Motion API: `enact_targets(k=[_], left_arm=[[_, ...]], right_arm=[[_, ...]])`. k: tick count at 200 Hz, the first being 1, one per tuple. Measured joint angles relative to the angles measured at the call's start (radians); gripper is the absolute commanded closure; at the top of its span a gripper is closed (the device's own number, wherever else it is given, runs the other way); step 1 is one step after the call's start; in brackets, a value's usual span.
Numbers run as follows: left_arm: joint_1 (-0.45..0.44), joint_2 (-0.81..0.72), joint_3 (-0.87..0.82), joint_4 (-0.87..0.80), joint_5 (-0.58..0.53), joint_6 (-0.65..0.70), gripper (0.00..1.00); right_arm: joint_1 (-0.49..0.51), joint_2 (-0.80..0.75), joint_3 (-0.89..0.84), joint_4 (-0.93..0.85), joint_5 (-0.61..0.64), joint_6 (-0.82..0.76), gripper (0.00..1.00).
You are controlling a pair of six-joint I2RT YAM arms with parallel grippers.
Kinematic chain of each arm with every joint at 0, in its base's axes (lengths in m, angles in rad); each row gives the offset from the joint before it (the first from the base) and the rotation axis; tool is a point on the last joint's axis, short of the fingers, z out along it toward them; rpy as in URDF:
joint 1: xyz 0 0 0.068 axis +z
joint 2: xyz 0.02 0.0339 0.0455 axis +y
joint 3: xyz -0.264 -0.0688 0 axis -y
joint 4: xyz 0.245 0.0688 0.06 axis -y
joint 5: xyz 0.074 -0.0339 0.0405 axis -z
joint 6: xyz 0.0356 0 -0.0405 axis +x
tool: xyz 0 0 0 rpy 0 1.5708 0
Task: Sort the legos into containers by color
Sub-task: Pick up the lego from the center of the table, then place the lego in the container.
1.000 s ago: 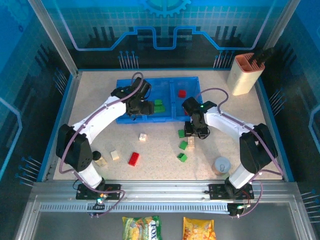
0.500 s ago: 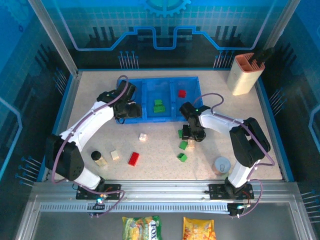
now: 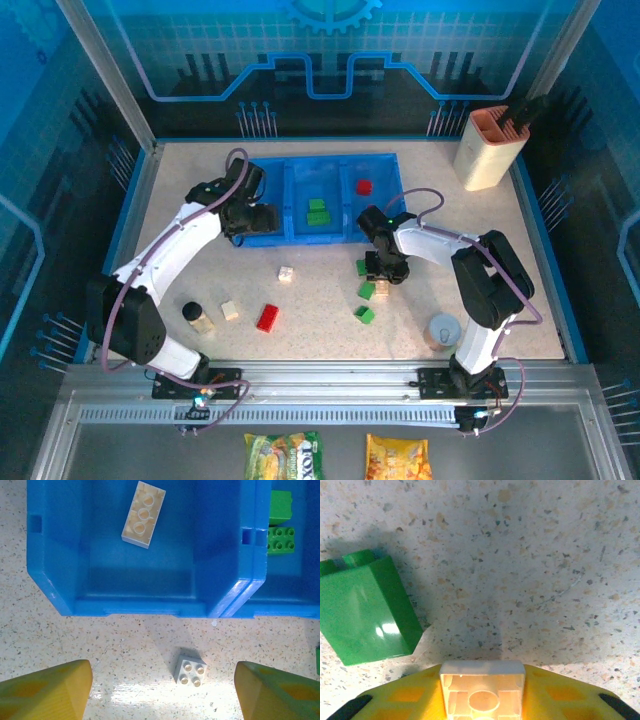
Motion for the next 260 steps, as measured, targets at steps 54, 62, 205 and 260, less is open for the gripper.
enact_targets(k=[54, 62, 205, 260], left_arm=[[0.026, -0.015, 0.0, 0.0, 0.021, 0.001, 0.24], [0.032, -0.02, -0.001, 0.0, 0.03, 0.001, 0.24], [0.32, -0.151, -0.154, 0.016, 0.156, 0.119, 0.24], [0.362, -0.164, -0.232, 0.071, 0.161, 0.14, 0.24]], right_arm=[[0.001, 0.0, 0.004, -0.008, 0.007, 0.0, 0.65], [0.002, 0.0, 0.007, -0.015, 0.01, 0.0, 0.65], [0.25, 0.089, 0.418, -0.029, 0.026, 0.002, 0.67], [0.332, 0.213, 0.585, 0.062, 0.037, -0.016, 0.69]])
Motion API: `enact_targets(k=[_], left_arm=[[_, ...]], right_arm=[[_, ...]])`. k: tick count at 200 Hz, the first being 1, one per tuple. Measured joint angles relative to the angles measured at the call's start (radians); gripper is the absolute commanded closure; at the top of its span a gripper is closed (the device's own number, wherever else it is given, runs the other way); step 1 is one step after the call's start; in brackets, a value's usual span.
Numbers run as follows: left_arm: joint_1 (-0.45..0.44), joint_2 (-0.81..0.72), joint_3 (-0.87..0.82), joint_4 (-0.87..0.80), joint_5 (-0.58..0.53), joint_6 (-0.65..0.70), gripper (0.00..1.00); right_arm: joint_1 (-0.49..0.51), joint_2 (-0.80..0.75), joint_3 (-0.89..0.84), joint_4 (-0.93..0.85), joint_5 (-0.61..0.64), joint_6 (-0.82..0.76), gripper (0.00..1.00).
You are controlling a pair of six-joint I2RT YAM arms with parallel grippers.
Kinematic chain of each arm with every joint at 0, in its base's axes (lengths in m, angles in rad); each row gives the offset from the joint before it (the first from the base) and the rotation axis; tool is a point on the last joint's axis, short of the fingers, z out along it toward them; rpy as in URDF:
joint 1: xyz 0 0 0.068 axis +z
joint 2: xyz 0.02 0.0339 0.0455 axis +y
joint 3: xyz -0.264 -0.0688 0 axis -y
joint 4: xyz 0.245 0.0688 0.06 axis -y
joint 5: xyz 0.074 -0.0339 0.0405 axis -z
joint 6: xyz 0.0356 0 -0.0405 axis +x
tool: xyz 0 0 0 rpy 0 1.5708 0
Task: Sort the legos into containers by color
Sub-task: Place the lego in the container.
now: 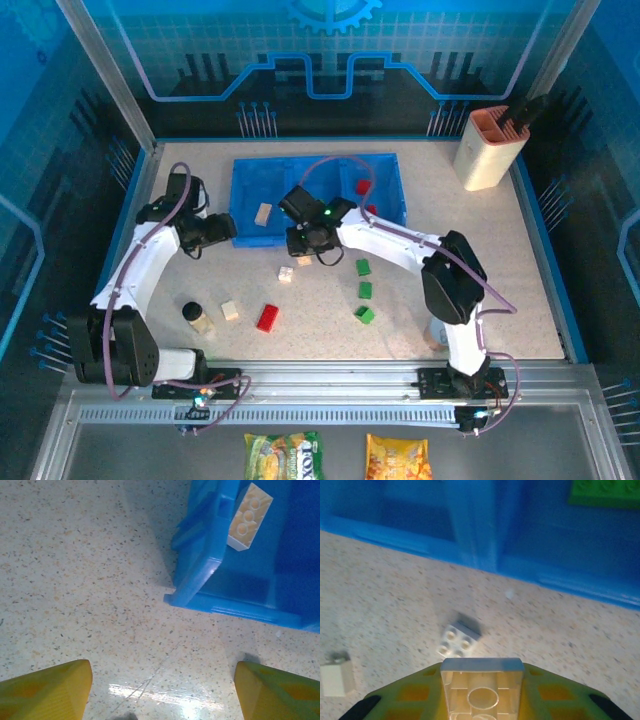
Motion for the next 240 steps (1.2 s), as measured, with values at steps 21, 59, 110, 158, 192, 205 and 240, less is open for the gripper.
enact_targets(k=[21, 59, 110, 158, 192, 205, 240], left_arm=[[0.012, -0.012, -0.008, 0.017, 0.0, 0.008, 0.24], [0.016, -0.039, -0.013, 0.039, 0.001, 0.009, 0.24], [0.016, -0.054, -0.016, 0.047, 0.008, 0.009, 0.24], [0.016, -0.064, -0.028, 0.052, 0.013, 0.009, 0.24], [0.016, -0.066, -0.028, 0.057, 0.015, 0.009, 0.24], [0.016, -0.066, -0.028, 0.057, 0.015, 0.009, 0.24], [0.016, -0.073, -0.028, 0.057, 0.015, 0.009, 0.24]], right_arm=[[0.021, 0.023, 0.032, 0.032, 0.03, 0.01, 0.69], [0.056, 0.066, 0.09, 0.106, 0.142, 0.04, 0.72], [0.087, 0.178, 0.219, 0.2, 0.306, 0.06, 0.71], [0.095, 0.328, 0.399, 0.232, 0.465, 0.043, 0.71], [0.099, 0.427, 0.504, 0.231, 0.561, 0.021, 0.71], [0.099, 0.456, 0.53, 0.232, 0.584, 0.017, 0.72], [0.099, 0.518, 0.579, 0.22, 0.62, 0.014, 0.72]])
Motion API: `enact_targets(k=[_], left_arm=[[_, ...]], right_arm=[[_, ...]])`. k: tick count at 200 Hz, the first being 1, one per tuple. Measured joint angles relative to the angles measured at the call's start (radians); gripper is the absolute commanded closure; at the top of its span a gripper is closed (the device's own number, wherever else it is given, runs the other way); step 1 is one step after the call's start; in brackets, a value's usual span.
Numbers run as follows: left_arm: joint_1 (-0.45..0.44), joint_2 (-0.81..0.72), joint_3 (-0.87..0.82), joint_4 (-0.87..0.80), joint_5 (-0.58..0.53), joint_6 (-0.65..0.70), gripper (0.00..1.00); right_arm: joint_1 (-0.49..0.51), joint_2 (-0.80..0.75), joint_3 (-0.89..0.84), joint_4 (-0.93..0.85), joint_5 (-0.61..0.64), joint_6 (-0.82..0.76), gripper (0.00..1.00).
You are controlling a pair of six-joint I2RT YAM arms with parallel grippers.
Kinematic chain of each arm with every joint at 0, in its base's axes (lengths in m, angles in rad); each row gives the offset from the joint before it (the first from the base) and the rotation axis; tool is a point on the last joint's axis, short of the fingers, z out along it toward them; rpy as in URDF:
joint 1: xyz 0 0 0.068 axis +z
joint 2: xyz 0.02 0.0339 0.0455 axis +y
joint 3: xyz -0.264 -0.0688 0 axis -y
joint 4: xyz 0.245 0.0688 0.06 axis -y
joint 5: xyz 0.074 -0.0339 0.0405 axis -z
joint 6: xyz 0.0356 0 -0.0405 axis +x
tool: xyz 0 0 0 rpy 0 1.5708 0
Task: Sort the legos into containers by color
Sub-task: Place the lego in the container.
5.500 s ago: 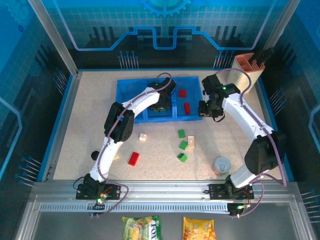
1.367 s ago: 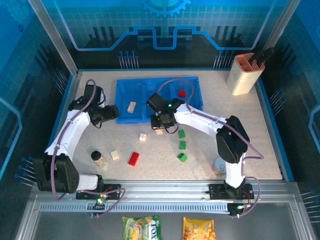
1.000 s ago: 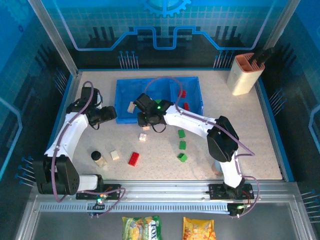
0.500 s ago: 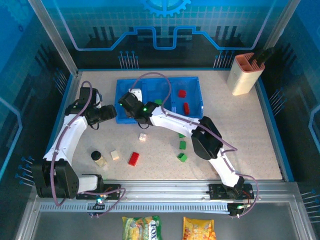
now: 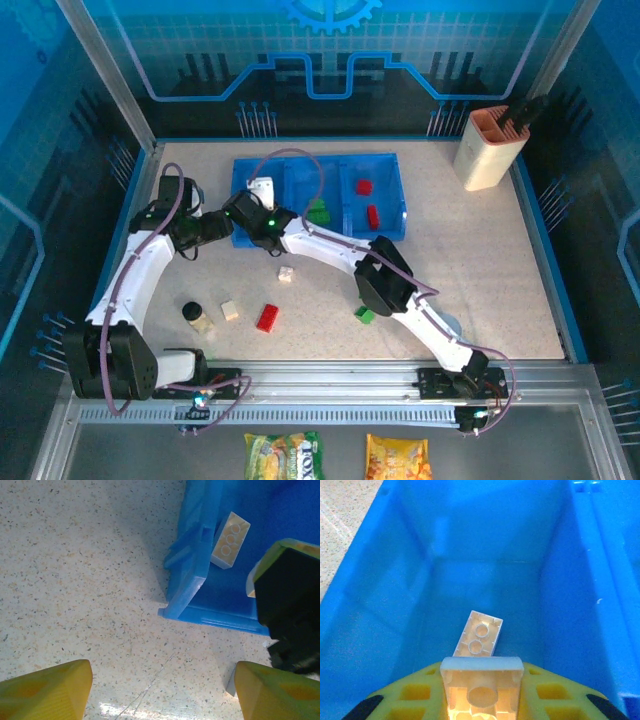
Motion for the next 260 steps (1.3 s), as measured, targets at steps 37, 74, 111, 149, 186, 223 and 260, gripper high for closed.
enact_targets(k=[37, 74, 111, 149, 186, 223, 260], left_arm=[[0.0, -0.002, -0.001, -0.001, -0.005, 0.0, 0.24], [0.011, -0.002, -0.01, -0.002, -0.013, -0.002, 0.24], [0.012, -0.002, -0.01, -0.002, -0.018, -0.002, 0.24], [0.014, -0.002, -0.01, -0.001, -0.018, -0.002, 0.24], [0.016, -0.002, -0.01, -0.001, -0.016, -0.002, 0.24], [0.016, -0.002, -0.01, 0.0, -0.005, -0.002, 0.25], [0.016, 0.01, -0.01, 0.0, 0.002, -0.002, 0.26]], right_arm=[[0.0, 0.041, 0.009, -0.014, 0.01, 0.008, 0.72], [-0.004, 0.067, 0.02, -0.026, 0.017, 0.025, 0.66], [-0.007, 0.076, 0.02, -0.034, 0.028, 0.042, 0.59], [-0.007, 0.076, 0.02, -0.034, 0.031, 0.042, 0.56], [-0.006, 0.071, 0.014, -0.029, 0.032, 0.041, 0.53], [-0.003, 0.018, -0.037, -0.021, 0.031, 0.027, 0.54], [0.0, -0.069, -0.071, -0.017, 0.021, -0.001, 0.54]])
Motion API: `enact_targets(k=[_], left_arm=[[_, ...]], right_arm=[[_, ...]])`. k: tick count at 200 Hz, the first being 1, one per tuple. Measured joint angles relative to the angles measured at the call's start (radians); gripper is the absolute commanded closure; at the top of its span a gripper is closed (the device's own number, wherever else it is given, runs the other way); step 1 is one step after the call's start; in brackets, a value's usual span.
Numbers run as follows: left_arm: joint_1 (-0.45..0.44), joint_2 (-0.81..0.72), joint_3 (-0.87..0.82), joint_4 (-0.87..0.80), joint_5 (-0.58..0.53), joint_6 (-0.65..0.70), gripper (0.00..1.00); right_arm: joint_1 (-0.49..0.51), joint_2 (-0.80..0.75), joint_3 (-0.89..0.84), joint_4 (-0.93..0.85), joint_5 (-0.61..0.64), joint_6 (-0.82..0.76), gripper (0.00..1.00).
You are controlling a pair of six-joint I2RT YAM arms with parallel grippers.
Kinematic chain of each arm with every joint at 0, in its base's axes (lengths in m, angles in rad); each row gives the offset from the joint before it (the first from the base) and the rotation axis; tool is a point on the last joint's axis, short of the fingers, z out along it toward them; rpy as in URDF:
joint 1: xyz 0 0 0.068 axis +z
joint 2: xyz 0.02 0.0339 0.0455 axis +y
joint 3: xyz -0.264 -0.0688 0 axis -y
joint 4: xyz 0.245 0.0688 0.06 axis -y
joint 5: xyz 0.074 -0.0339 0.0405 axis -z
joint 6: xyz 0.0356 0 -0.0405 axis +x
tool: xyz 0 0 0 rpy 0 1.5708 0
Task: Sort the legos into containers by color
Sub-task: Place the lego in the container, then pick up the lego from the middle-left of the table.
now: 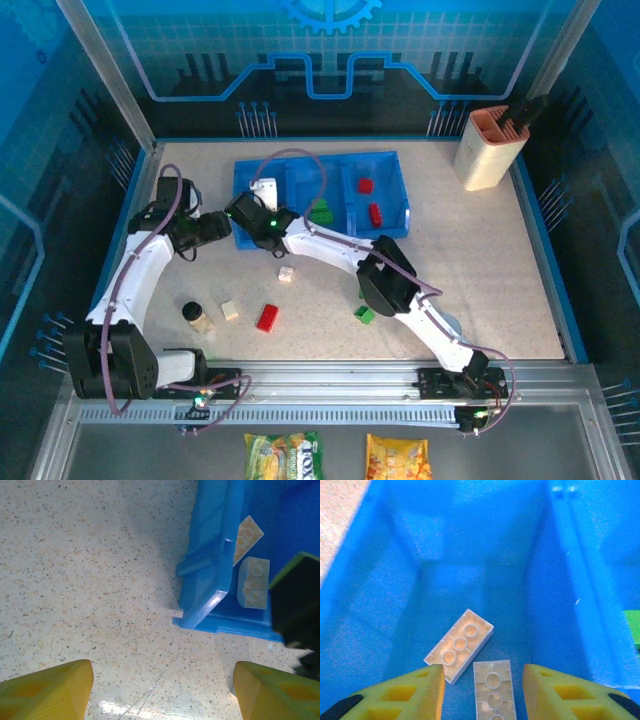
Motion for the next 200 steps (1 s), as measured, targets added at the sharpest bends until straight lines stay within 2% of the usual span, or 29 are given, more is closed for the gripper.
enact_targets(k=[41, 92, 142, 200], left_arm=[[0.0, 0.032, 0.0, -0.001, 0.014, 0.0, 0.29], [-0.031, 0.045, 0.003, -0.025, 0.026, -0.002, 0.29], [-0.153, 0.059, 0.018, -0.081, 0.025, -0.04, 0.3], [-0.355, 0.058, 0.012, -0.149, 0.005, -0.127, 0.3]], right_arm=[[0.0, -0.124, -0.087, -0.004, -0.056, -0.027, 0.54], [-0.006, -0.311, -0.269, -0.023, -0.197, -0.075, 0.54], [-0.049, -0.489, -0.489, -0.044, -0.344, -0.097, 0.55], [-0.134, -0.666, -0.722, -0.049, -0.443, -0.093, 0.55]])
